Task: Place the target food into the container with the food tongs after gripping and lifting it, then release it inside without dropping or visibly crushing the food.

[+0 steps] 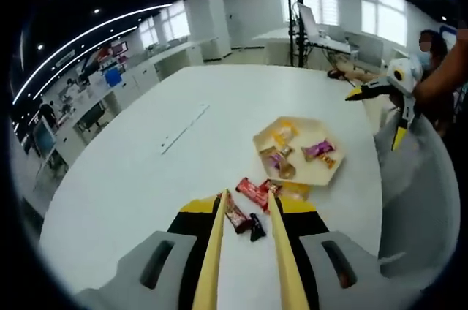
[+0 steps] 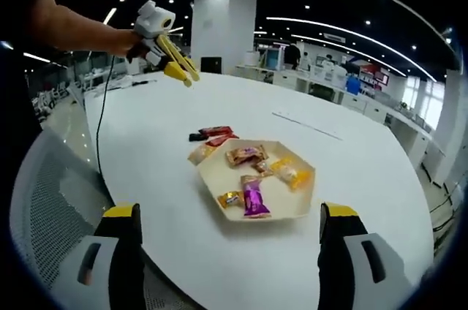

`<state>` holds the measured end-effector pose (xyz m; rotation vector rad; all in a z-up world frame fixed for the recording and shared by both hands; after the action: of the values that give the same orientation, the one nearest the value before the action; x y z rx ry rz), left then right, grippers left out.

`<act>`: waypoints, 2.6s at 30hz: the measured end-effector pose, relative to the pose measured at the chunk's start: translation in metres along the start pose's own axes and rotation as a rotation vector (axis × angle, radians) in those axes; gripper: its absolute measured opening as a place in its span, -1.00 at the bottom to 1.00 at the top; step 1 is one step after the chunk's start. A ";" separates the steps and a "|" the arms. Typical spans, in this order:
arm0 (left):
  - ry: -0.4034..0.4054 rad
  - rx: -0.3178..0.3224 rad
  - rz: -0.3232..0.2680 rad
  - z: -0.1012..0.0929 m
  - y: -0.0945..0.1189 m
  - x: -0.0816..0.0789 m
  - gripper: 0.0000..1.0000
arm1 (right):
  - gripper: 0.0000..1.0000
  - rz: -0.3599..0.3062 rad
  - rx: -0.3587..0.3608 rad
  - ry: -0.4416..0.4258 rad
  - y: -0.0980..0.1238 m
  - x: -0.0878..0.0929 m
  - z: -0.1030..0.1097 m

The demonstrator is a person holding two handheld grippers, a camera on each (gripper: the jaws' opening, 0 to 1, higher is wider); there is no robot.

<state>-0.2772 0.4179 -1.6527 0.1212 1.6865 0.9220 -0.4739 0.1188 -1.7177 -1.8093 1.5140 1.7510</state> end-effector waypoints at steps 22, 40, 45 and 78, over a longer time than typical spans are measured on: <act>-0.008 -0.016 0.022 0.005 -0.025 0.043 -0.49 | 0.99 -0.065 -0.011 -0.010 0.001 -0.010 0.003; 0.021 0.032 0.106 0.005 -0.072 0.083 -0.53 | 0.99 -0.029 -0.006 -0.017 -0.002 -0.005 0.003; 0.061 0.018 0.139 0.011 -0.080 0.091 -0.54 | 0.99 -0.027 -0.001 -0.027 -0.002 -0.005 0.002; 0.075 -0.018 0.186 0.004 -0.084 0.090 -0.66 | 0.97 -0.029 -0.006 -0.025 -0.002 -0.006 0.002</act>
<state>-0.2730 0.4096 -1.7757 0.2370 1.7570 1.0911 -0.4722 0.1241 -1.7145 -1.7970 1.4671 1.7603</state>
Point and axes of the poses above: the point that each gripper's makers call its tool centre point, and the gripper's own axes: y roughly backward along the fingers, z roughly to its left, x roughly out of its underside, the point moved 7 cm from there along y, roughly backward along the fingers, and after that the axes turned 12 degrees about y, right-handed, at the moved point
